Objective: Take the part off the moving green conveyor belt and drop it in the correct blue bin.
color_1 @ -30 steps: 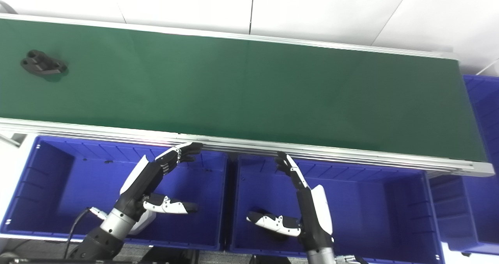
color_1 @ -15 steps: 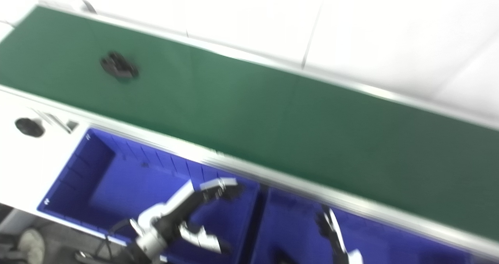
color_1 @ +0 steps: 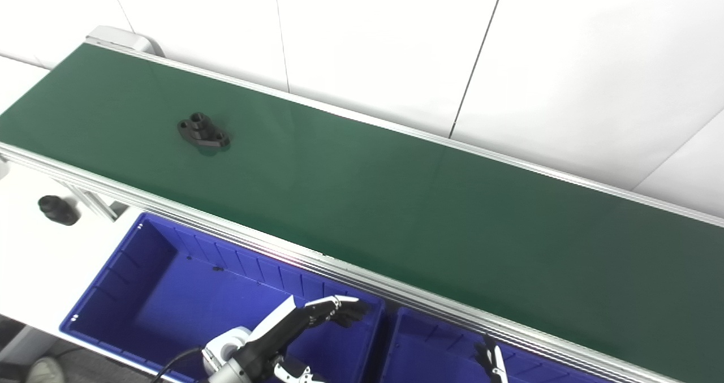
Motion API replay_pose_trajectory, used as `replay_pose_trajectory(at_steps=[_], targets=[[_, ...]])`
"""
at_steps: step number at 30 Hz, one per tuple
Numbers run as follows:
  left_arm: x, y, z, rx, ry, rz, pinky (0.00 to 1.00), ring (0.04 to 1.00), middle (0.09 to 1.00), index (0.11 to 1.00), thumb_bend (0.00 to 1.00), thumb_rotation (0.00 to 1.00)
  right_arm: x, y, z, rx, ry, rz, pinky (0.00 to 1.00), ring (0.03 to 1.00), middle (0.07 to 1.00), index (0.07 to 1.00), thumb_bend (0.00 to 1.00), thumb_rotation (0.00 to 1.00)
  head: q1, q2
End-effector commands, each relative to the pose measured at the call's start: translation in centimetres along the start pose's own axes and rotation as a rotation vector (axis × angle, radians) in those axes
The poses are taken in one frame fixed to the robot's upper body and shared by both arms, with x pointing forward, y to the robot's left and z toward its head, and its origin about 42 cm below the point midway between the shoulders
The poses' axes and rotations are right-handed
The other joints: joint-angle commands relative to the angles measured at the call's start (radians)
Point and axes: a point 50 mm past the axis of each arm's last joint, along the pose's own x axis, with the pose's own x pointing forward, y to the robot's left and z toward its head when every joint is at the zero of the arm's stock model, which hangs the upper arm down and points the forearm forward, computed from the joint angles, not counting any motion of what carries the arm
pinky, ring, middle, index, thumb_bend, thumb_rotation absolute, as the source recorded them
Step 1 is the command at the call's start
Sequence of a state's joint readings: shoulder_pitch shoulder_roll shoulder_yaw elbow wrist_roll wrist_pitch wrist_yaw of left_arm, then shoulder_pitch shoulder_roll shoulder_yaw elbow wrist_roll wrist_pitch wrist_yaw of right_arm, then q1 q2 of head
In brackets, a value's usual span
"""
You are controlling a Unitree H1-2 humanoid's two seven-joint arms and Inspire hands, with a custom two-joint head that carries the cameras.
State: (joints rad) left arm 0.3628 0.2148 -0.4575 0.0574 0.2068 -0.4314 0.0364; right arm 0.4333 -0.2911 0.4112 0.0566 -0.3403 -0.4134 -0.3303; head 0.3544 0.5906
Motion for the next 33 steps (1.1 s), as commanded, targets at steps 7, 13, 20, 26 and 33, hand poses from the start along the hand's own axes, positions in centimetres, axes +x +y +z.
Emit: replay_pose_trajectory(at_steps=[7, 13, 20, 26, 33], targets=[[0.1, 0.6, 0.5, 0.003, -0.053, 0.026, 0.72, 0.778, 0.811, 0.777, 0.98, 0.25, 0.1, -0.4, 0.9, 0.023, -0.074, -0.022, 0.91, 0.883, 0.905, 0.978, 0.90, 0.43, -0.090, 0.035], [-0.4, 1.2, 0.6, -0.007, -0.053, 0.027, 0.74, 0.793, 0.823, 0.786, 0.98, 0.25, 0.2, 0.2, 1.4, 0.006, -0.091, -0.037, 0.83, 0.841, 0.880, 0.944, 0.92, 0.43, -0.187, 0.055], [-0.5, 1.3, 0.5, -0.016, -0.048, 0.035, 0.74, 0.797, 0.816, 0.785, 0.98, 0.24, 0.2, 0.7, 1.4, 0.017, -0.091, -0.042, 0.75, 0.815, 0.858, 0.921, 0.94, 0.44, -0.216, 0.038], [-0.6, 1.0, 0.1, -0.006, -0.035, 0.033, 0.73, 0.793, 0.812, 0.779, 0.99, 0.27, 0.1, 0.8, 0.9, -0.009, -0.091, -0.050, 0.74, 0.803, 0.838, 0.905, 0.95, 0.45, -0.191, -0.016], [-0.4, 0.9, -0.2, 0.005, -0.029, 0.023, 0.71, 0.783, 0.807, 0.770, 0.98, 0.26, 0.1, 0.7, 0.5, -0.026, -0.090, -0.049, 0.76, 0.807, 0.834, 0.905, 0.96, 0.47, -0.166, -0.041]])
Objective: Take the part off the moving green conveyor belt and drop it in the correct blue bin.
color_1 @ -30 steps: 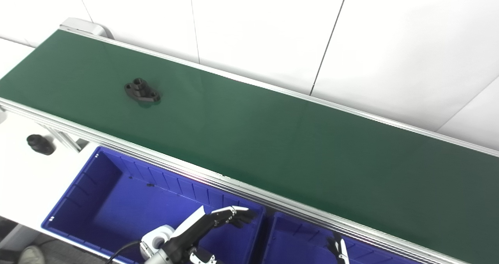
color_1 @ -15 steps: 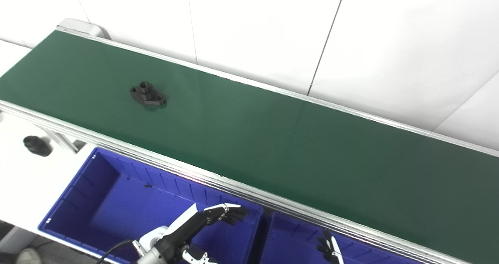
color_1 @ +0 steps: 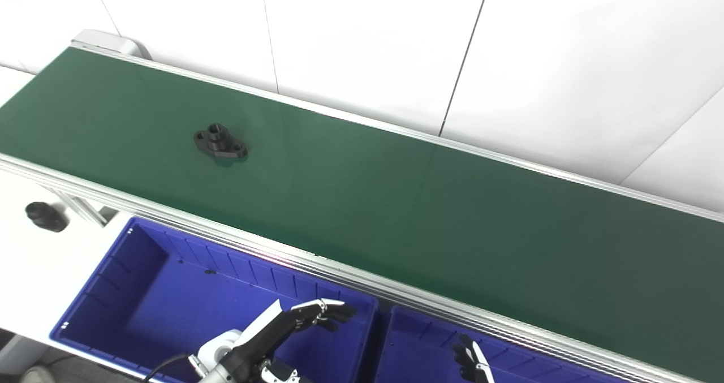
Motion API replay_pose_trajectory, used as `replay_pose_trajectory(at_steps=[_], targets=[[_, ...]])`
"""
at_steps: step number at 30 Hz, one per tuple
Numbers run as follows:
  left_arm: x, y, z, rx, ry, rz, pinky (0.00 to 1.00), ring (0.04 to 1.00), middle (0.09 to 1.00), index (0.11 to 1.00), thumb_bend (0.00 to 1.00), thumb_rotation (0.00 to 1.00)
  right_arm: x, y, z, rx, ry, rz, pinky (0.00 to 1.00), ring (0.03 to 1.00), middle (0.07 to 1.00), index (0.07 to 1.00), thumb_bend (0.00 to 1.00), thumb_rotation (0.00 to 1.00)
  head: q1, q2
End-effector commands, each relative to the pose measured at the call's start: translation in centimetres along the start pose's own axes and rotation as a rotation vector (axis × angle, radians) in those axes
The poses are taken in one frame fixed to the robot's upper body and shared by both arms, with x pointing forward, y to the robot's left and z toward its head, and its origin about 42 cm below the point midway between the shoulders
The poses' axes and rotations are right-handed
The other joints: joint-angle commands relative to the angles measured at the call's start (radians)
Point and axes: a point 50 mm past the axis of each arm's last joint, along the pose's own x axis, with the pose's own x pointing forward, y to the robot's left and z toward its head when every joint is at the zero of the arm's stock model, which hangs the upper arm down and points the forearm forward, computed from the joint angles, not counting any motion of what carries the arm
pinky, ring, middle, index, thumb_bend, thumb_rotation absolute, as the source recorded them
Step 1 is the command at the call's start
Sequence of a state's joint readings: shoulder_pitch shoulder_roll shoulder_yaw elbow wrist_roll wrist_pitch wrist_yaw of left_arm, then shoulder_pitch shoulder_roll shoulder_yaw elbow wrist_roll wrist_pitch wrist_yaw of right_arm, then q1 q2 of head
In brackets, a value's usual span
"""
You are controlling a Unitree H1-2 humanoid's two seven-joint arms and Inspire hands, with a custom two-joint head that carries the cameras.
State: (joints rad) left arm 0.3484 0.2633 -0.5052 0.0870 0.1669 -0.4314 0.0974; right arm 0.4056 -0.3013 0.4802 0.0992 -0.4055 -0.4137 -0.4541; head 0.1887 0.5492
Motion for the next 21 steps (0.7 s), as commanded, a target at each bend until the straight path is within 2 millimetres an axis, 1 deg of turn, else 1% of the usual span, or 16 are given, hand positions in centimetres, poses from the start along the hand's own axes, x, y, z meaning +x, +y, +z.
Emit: replay_pose_trajectory(at_steps=[1, 7, 9, 11, 13, 14, 15, 17, 20, 21], targets=[[0.3, 0.4, 0.7, 0.013, -0.060, 0.012, 0.71, 0.782, 0.807, 0.770, 0.98, 0.26, 0.0, -0.3, 0.7, 0.027, -0.062, -0.028, 0.77, 0.811, 0.835, 0.905, 0.96, 0.47, -0.005, 0.002], [0.7, 0.5, 0.5, 0.017, -0.061, 0.008, 0.70, 0.776, 0.807, 0.769, 0.97, 0.26, 0.3, -0.4, 0.8, 0.015, -0.073, -0.041, 0.79, 0.810, 0.832, 0.902, 0.95, 0.47, -0.039, 0.007], [0.9, 0.5, 0.5, 0.020, -0.063, 0.011, 0.70, 0.774, 0.807, 0.767, 0.98, 0.26, 0.5, -0.4, 0.8, 0.020, -0.083, -0.059, 0.77, 0.798, 0.821, 0.886, 0.95, 0.45, -0.054, 0.009], [1.0, 0.5, 0.5, 0.020, -0.064, 0.012, 0.70, 0.775, 0.807, 0.766, 0.98, 0.26, 0.6, -0.5, 0.9, 0.026, -0.089, -0.068, 0.78, 0.798, 0.815, 0.876, 0.94, 0.43, -0.065, 0.011], [1.1, 0.6, 0.5, 0.022, -0.067, 0.013, 0.71, 0.777, 0.807, 0.767, 0.98, 0.26, 0.7, -0.6, 1.2, 0.033, -0.104, -0.087, 0.78, 0.791, 0.808, 0.867, 0.93, 0.45, -0.075, 0.012], [1.2, 0.6, 0.5, 0.021, -0.068, 0.012, 0.71, 0.777, 0.808, 0.767, 0.98, 0.26, 0.8, -0.6, 1.5, 0.036, -0.120, -0.103, 0.77, 0.789, 0.805, 0.864, 0.93, 0.45, -0.084, 0.013], [1.2, 0.6, 0.5, 0.021, -0.069, 0.012, 0.71, 0.779, 0.809, 0.768, 0.98, 0.26, 0.8, -0.6, 1.7, 0.038, -0.132, -0.114, 0.74, 0.774, 0.799, 0.854, 0.93, 0.45, -0.084, 0.013], [1.4, 0.5, 0.5, 0.014, -0.070, 0.011, 0.71, 0.781, 0.808, 0.769, 0.97, 0.25, 0.8, -0.7, 2.4, 0.049, -0.160, -0.145, 0.71, 0.758, 0.791, 0.844, 0.92, 0.45, -0.094, 0.016], [1.6, 0.5, 0.4, 0.004, -0.067, 0.012, 0.71, 0.781, 0.807, 0.769, 0.97, 0.24, 0.8, -1.1, 3.2, 0.048, -0.194, -0.167, 0.71, 0.758, 0.788, 0.848, 0.91, 0.47, -0.105, 0.019], [1.7, 0.5, 0.4, 0.007, -0.067, 0.012, 0.71, 0.781, 0.807, 0.769, 0.97, 0.24, 0.9, -1.4, 3.9, 0.061, -0.210, -0.177, 0.71, 0.759, 0.788, 0.849, 0.91, 0.47, -0.116, 0.022]])
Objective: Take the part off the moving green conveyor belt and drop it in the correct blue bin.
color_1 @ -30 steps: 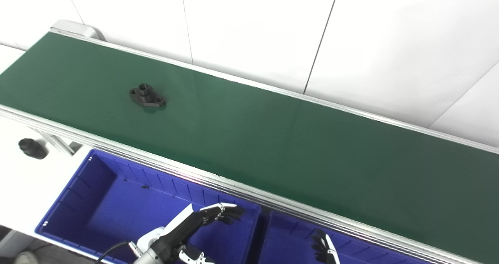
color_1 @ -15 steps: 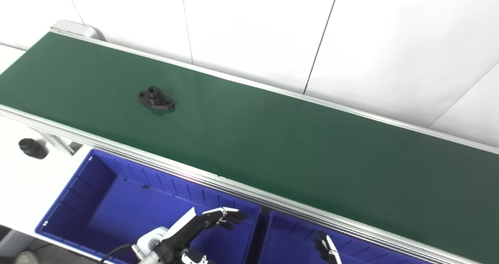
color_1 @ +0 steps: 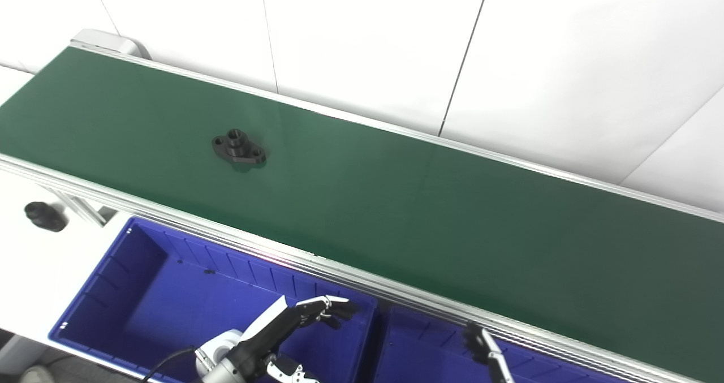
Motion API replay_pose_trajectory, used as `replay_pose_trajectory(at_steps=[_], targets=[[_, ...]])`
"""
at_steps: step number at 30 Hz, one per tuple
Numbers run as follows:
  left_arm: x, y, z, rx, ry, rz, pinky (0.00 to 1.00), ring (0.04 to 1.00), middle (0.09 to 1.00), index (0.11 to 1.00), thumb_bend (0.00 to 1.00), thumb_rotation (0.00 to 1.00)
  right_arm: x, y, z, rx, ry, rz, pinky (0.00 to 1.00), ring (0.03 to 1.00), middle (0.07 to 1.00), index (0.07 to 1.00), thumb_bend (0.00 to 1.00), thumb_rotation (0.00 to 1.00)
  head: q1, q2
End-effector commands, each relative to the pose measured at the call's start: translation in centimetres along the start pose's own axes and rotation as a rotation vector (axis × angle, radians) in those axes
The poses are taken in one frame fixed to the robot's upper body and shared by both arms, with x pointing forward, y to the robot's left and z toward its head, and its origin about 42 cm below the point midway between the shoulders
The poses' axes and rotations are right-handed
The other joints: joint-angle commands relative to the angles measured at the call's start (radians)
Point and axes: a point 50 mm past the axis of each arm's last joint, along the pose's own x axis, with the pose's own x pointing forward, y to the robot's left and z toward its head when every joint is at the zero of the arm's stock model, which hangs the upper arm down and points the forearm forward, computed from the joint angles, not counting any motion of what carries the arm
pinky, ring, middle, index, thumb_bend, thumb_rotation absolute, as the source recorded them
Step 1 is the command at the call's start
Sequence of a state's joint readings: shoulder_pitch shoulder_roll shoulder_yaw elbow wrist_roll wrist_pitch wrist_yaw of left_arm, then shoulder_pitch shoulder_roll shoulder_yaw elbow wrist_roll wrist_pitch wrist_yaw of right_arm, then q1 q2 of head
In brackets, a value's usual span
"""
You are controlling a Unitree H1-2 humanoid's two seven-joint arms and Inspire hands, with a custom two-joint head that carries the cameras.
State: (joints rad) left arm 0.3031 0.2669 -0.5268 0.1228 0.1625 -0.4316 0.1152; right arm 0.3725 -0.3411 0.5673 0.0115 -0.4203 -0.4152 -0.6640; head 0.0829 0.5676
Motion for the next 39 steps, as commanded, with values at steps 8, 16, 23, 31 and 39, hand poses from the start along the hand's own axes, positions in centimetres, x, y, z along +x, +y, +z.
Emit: replay_pose_trajectory(at_steps=[8, 16, 23, 31, 39], targets=[[0.8, 0.4, 0.8, -0.019, -0.064, 0.031, 0.71, 0.789, 0.815, 0.780, 0.97, 0.24, 2.1, -1.7, 4.4, 0.095, -0.177, -0.086, 0.72, 0.741, 0.766, 0.822, 0.92, 0.46, -0.067, 0.022], [0.8, 0.8, 0.7, 0.002, -0.065, 0.036, 0.74, 0.807, 0.826, 0.797, 0.97, 0.26, 3.8, -2.2, 6.1, 0.163, -0.223, -0.087, 0.75, 0.729, 0.747, 0.815, 0.93, 0.42, -0.108, 0.034], [1.0, 1.3, 0.8, -0.012, -0.069, 0.041, 0.77, 0.824, 0.834, 0.810, 0.96, 0.28, 6.2, -3.1, 7.2, 0.128, -0.245, -0.036, 0.76, 0.741, 0.773, 0.821, 0.92, 0.43, -0.142, 0.066], [0.9, 2.6, 0.8, -0.018, -0.069, 0.043, 0.83, 0.862, 0.861, 0.832, 0.94, 0.32, 9.6, -3.1, 8.7, 0.040, -0.260, -0.008, 0.71, 0.750, 0.792, 0.841, 0.88, 0.47, -0.220, 0.123], [0.6, 4.3, 0.4, -0.013, -0.055, 0.038, 0.85, 0.874, 0.873, 0.846, 0.89, 0.36, 13.3, -1.5, 11.0, 0.005, -0.252, 0.034, 0.68, 0.726, 0.780, 0.839, 0.85, 0.43, -0.294, 0.148]])
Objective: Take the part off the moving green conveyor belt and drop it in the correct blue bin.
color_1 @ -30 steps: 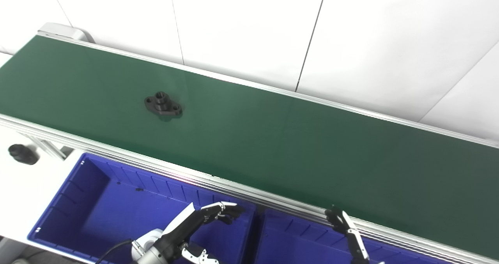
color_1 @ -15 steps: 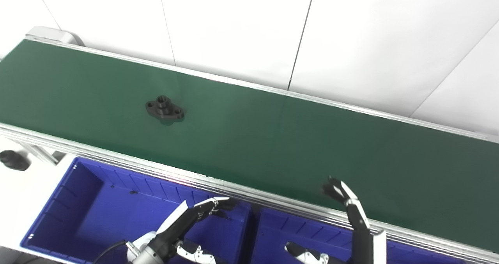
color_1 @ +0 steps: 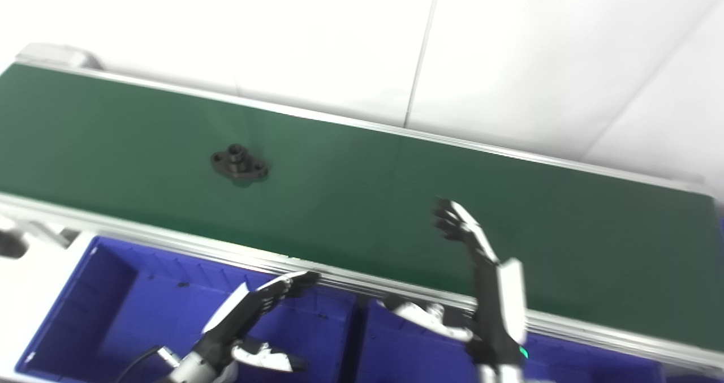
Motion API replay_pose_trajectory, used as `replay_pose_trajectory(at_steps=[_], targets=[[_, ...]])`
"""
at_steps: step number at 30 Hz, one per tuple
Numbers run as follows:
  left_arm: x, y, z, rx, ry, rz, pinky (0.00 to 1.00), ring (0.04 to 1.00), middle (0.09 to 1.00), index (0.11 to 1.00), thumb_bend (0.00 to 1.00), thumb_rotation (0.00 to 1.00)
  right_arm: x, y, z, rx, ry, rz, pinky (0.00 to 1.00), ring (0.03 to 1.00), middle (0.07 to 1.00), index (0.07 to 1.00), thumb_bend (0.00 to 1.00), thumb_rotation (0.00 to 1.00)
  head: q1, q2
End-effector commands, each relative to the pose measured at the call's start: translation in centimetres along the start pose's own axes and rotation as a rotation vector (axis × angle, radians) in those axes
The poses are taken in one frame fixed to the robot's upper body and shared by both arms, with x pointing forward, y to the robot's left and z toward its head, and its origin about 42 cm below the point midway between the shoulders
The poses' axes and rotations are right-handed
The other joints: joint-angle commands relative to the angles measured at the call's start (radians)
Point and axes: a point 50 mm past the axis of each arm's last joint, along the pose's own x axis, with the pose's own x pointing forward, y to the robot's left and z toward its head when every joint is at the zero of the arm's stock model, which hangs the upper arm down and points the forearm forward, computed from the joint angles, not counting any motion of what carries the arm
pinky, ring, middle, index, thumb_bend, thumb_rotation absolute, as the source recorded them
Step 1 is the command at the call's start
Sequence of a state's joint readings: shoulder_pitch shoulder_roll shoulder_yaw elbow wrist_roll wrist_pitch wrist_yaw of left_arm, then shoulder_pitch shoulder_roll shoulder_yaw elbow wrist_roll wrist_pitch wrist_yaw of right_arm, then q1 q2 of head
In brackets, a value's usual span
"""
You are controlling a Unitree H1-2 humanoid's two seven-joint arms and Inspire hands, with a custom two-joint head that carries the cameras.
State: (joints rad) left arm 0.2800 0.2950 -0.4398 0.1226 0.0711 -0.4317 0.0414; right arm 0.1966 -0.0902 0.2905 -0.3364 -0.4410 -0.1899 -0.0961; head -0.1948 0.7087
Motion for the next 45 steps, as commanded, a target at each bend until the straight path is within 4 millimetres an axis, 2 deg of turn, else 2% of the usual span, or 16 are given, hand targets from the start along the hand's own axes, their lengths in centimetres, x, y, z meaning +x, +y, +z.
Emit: replay_pose_trajectory(at_steps=[1, 11, 19, 25, 31, 35, 45], targets=[[0.3, 1.0, 0.7, 0.008, -0.059, 0.002, 0.85, 0.872, 0.870, 0.844, 0.89, 0.36, 1.8, -0.1, 1.4, -0.021, -0.029, 0.002, 0.67, 0.724, 0.780, 0.841, 0.85, 0.44, -0.026, 0.011], [-0.6, 3.4, 0.7, -0.018, -0.051, -0.001, 0.83, 0.858, 0.866, 0.845, 0.88, 0.33, 7.0, 1.9, 3.4, -0.085, -0.019, 0.048, 0.65, 0.715, 0.778, 0.847, 0.85, 0.44, -0.120, 0.036], [-0.5, 4.0, 0.6, -0.026, -0.051, -0.022, 0.80, 0.839, 0.848, 0.833, 0.90, 0.33, 10.0, 2.9, 3.5, -0.124, 0.001, 0.062, 0.62, 0.719, 0.781, 0.849, 0.87, 0.45, -0.131, 0.039], [-0.5, 3.9, 0.6, -0.016, -0.051, -0.051, 0.81, 0.842, 0.849, 0.834, 0.90, 0.34, 11.9, 3.2, 2.7, -0.178, 0.008, 0.098, 0.69, 0.743, 0.773, 0.857, 0.87, 0.47, -0.117, 0.036], [-0.9, 3.7, 0.9, 0.010, -0.054, -0.108, 0.83, 0.860, 0.862, 0.835, 0.91, 0.35, 13.8, 4.1, 2.7, -0.213, 0.023, 0.152, 0.66, 0.731, 0.768, 0.859, 0.86, 0.47, -0.104, 0.036], [-1.1, 3.5, 1.3, -0.003, -0.067, -0.130, 0.82, 0.853, 0.857, 0.826, 0.92, 0.32, 14.9, 4.8, 3.0, -0.246, 0.045, 0.179, 0.64, 0.729, 0.769, 0.854, 0.87, 0.47, -0.101, 0.032], [-2.1, 2.2, 2.3, -0.079, -0.107, -0.153, 0.78, 0.828, 0.849, 0.821, 0.95, 0.32, 17.3, 7.0, 2.9, -0.297, 0.050, 0.276, 0.61, 0.703, 0.746, 0.849, 0.88, 0.49, -0.091, 0.028]])
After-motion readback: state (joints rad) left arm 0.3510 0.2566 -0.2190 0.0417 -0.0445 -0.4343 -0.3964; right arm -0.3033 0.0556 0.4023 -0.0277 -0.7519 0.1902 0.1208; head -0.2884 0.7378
